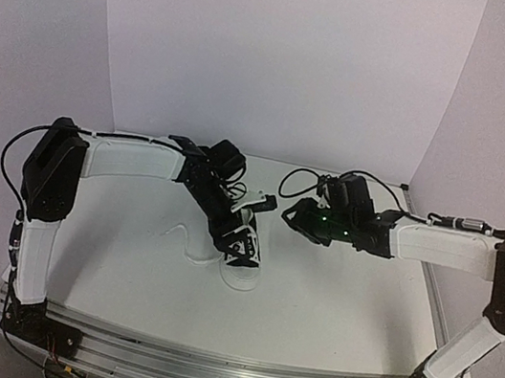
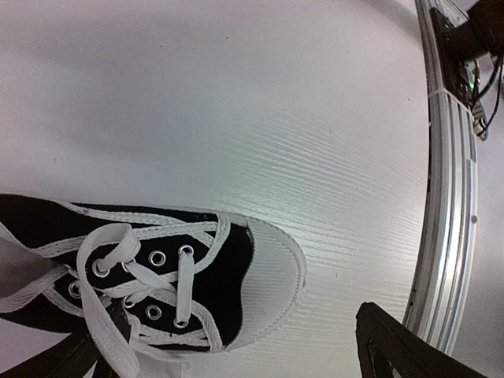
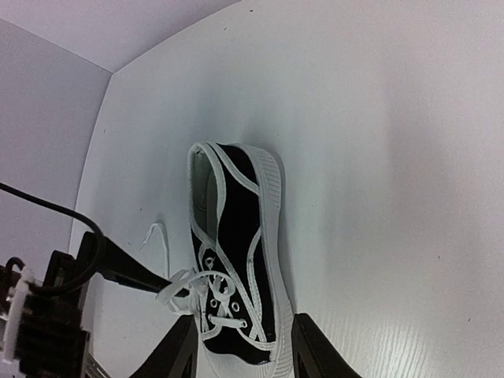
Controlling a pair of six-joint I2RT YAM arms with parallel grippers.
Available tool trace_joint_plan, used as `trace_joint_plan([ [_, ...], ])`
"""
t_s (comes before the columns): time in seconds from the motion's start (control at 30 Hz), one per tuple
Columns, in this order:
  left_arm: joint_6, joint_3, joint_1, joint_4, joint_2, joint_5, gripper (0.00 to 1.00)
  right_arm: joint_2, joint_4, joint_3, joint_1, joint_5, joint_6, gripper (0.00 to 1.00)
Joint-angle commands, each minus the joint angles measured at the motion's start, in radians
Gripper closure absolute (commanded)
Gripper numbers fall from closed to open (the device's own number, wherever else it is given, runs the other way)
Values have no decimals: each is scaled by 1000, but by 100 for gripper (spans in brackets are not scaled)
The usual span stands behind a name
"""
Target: Tie the shoes
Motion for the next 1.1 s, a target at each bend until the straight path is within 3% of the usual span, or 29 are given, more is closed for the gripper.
trace_joint_plan([
  [0.0, 170, 7, 10, -65, -164, -1, 0, 40, 8, 123, -17, -126, -181, 57],
  [0.13, 275, -60, 48, -131, -218, 11, 0, 78, -30, 210, -31, -177, -261, 56],
  [0.4, 304, -162, 169, -94, -286, 38, 1, 200, -169, 407, -31, -227, -295, 60],
  [0.53, 263, -157, 166, -73, -269, 87, 7, 230, -171, 414, -23, -240, -280, 60],
  [0.6, 226, -160, 176, -72, -266, 94, 16, 261, -208, 456, -11, -230, -297, 60],
  [0.77, 307, -274, 237, -36, -296, 20, 25, 424, -474, 735, 77, -95, -376, 64],
  [1.07, 563, -505, 327, 146, -337, -96, 8, 626, -707, 991, 196, 50, -380, 73],
])
